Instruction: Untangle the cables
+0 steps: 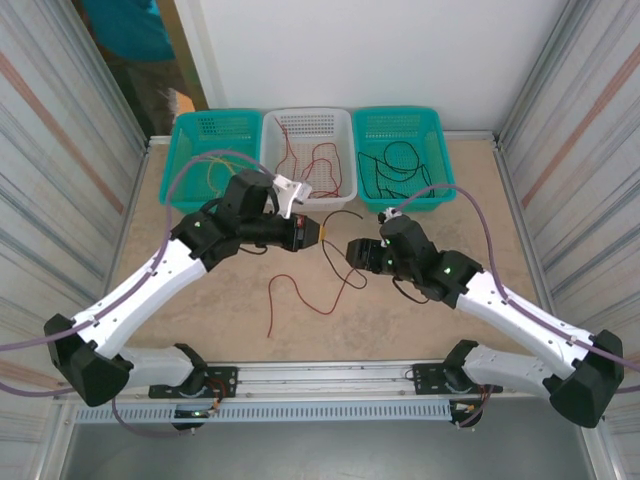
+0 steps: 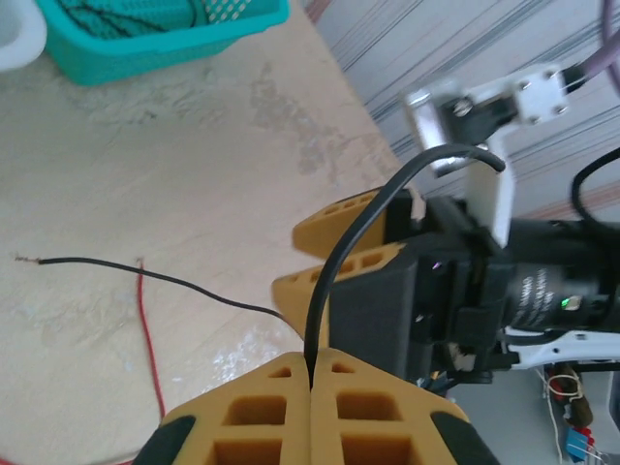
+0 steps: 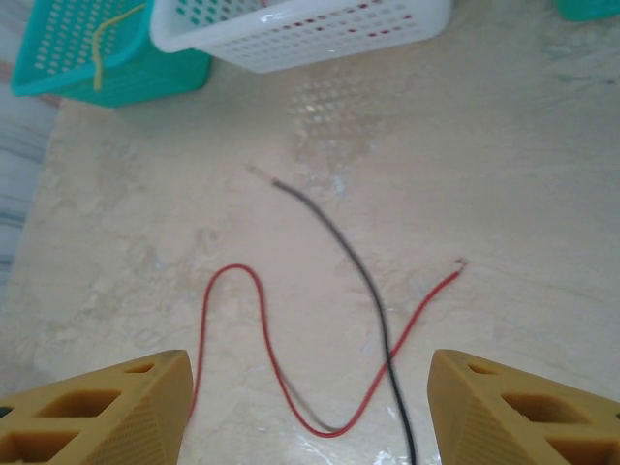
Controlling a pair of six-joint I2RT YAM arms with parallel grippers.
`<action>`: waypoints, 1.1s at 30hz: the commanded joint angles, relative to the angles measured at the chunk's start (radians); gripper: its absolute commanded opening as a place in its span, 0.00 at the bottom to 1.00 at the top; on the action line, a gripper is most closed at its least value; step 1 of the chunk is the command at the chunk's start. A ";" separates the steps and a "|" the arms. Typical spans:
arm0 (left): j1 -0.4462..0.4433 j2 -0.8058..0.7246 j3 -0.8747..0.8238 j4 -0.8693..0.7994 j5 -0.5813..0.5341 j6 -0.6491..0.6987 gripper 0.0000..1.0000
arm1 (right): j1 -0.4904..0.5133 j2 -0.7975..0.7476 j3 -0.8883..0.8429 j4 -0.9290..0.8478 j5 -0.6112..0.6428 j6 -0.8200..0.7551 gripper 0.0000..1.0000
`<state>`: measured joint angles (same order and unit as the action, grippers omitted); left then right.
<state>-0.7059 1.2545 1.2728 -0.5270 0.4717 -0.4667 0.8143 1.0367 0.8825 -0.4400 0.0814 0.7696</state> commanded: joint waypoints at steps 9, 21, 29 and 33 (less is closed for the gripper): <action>0.134 -0.024 0.001 0.071 0.241 -0.033 0.00 | 0.204 -0.007 0.150 0.027 0.099 -0.160 0.65; 0.177 -0.064 -0.040 0.190 0.387 -0.095 0.00 | 0.267 0.069 0.231 0.015 0.138 -0.202 0.59; 0.189 -0.075 -0.060 0.232 0.408 -0.127 0.00 | 0.269 0.064 0.225 0.021 0.132 -0.201 0.38; 0.189 -0.076 -0.049 0.217 0.400 -0.115 0.00 | 0.269 0.071 0.232 0.024 0.126 -0.204 0.18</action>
<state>-0.5209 1.2057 1.2205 -0.3347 0.8452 -0.5770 1.0748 1.1065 1.0828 -0.4187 0.1905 0.5812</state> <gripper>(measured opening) 0.064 0.199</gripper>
